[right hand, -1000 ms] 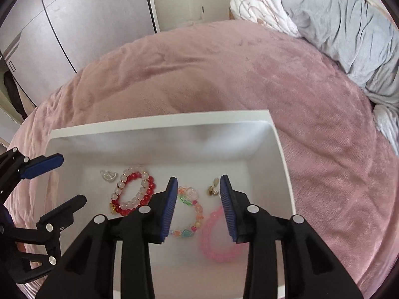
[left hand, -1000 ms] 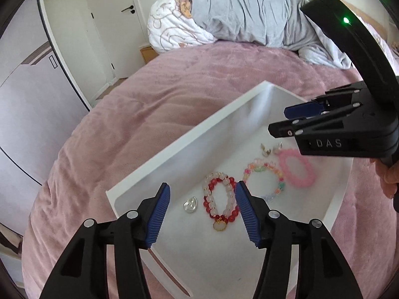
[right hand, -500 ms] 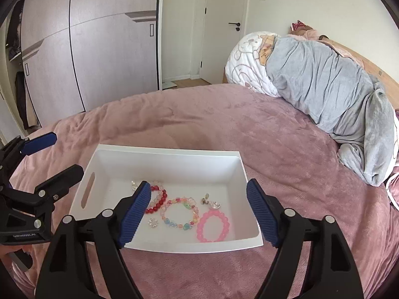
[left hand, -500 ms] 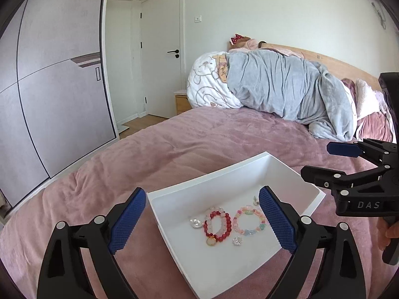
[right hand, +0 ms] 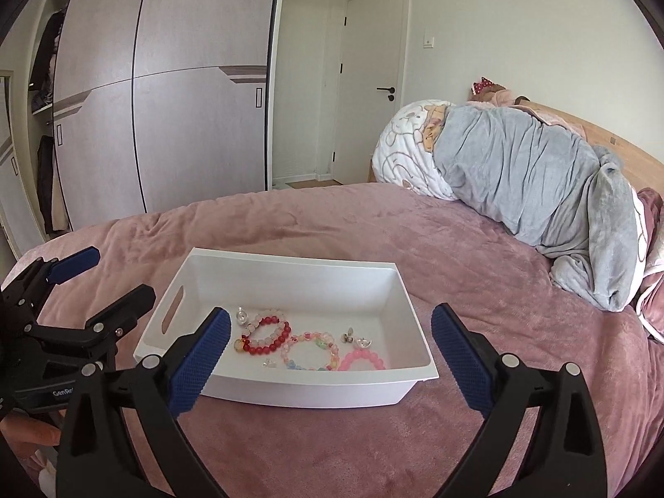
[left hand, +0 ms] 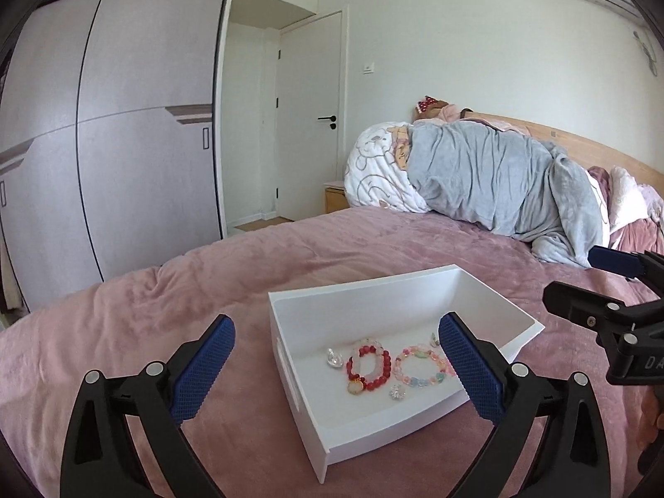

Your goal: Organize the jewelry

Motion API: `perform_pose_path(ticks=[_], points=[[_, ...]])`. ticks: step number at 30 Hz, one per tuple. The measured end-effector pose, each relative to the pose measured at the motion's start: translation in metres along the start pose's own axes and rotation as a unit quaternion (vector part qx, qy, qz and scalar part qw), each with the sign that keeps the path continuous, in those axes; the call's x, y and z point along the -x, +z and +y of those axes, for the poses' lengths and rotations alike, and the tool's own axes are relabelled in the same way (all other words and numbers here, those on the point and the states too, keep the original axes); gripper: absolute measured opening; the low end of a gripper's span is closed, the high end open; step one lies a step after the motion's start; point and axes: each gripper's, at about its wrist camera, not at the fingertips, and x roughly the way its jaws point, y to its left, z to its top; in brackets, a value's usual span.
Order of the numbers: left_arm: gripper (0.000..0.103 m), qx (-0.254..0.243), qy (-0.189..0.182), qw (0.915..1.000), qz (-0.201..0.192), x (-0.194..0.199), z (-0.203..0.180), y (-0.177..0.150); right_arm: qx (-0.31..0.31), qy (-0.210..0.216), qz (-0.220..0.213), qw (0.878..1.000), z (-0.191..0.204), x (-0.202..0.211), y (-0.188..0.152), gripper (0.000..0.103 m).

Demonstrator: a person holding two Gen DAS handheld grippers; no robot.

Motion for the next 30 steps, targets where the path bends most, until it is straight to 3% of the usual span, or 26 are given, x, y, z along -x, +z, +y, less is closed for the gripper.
perform_pose_path(ticks=[4, 9, 15, 30], points=[[0.099, 0.025, 0.016, 0.9995, 0.013, -0.009, 0.003, -0.010, 0.005, 0.000, -0.013, 1.000, 0.000, 0.003, -0.013, 0.096], [0.099, 0.018, 0.019, 0.9994, 0.023, -0.019, 0.002, -0.017, 0.011, 0.005, -0.017, 1.000, 0.000, 0.000, -0.029, 0.096], [0.099, -0.009, 0.055, 0.9984, 0.001, -0.018, -0.006, -0.022, -0.007, 0.020, -0.008, 1.000, -0.005, -0.011, -0.043, 0.096], [0.099, -0.019, 0.025, 0.9995, 0.007, -0.014, -0.024, -0.027, -0.017, 0.024, -0.003, 1.000, -0.009, -0.012, -0.047, 0.096]])
